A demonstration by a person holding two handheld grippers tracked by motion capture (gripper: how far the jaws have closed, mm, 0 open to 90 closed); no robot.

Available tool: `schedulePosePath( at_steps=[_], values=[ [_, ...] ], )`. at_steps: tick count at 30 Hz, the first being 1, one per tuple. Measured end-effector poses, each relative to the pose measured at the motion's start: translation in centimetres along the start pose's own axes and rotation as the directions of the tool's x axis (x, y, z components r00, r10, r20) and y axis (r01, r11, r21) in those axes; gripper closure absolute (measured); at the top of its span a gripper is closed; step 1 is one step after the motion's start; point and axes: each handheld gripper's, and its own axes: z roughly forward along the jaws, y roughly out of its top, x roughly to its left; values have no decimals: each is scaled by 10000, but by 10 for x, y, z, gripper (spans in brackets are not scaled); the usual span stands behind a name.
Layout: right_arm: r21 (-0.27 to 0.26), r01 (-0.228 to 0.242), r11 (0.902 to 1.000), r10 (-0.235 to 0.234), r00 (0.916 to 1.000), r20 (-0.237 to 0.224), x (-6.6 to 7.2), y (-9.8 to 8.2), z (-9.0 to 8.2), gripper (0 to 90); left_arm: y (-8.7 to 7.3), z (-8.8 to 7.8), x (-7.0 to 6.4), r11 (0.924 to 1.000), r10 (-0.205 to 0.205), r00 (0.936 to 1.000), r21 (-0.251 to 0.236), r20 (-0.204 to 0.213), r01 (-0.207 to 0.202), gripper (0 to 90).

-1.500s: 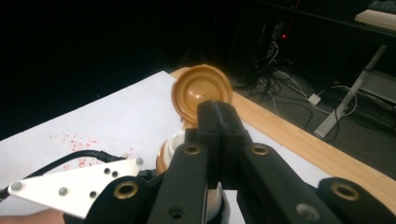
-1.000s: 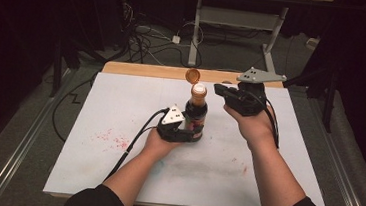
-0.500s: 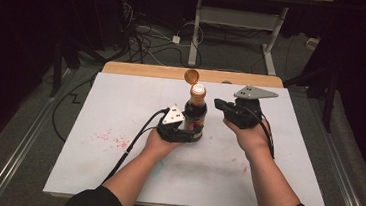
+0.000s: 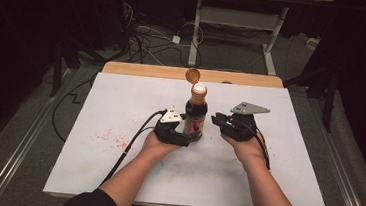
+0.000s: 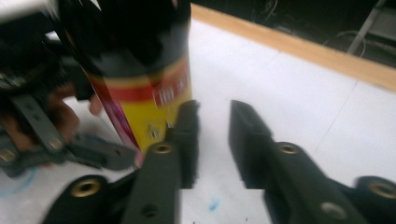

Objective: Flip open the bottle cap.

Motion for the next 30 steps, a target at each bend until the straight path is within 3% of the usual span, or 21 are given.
schedulePosePath(
  at_steps=[2,7,12,16,18,22,30],
  values=[
    [41,-64,10000,64,9999,-135,-1,-6,2,656,-2,-3,1,10000,19,10000,48,-27,-19,140],
    [29,-205,9998,205,9996,-193,-2,-22,6,443,-5,-11,6,9990,22,10000,448,72,-25,80],
    [-144,-194,9997,195,9998,36,-1,-37,8,219,-11,-20,9,9984,-35,10000,567,36,33,46],
    [-124,-285,9995,287,9995,161,0,-46,6,115,-17,-27,12,9964,-206,9998,822,-24,208,0],
    [-103,-387,9992,390,9989,259,1,-51,5,14,-22,-34,13,9958,-235,9996,887,-139,247,0],
    [70,-557,9984,553,9975,442,2,-61,0,3,-30,-47,15,9942,-261,9990,1033,-364,297,0],
    [-62,-705,9975,708,9938,854,-4,-85,-22,3,-46,-83,17,9920,-383,9945,1161,-971,495,0]
  ],
)
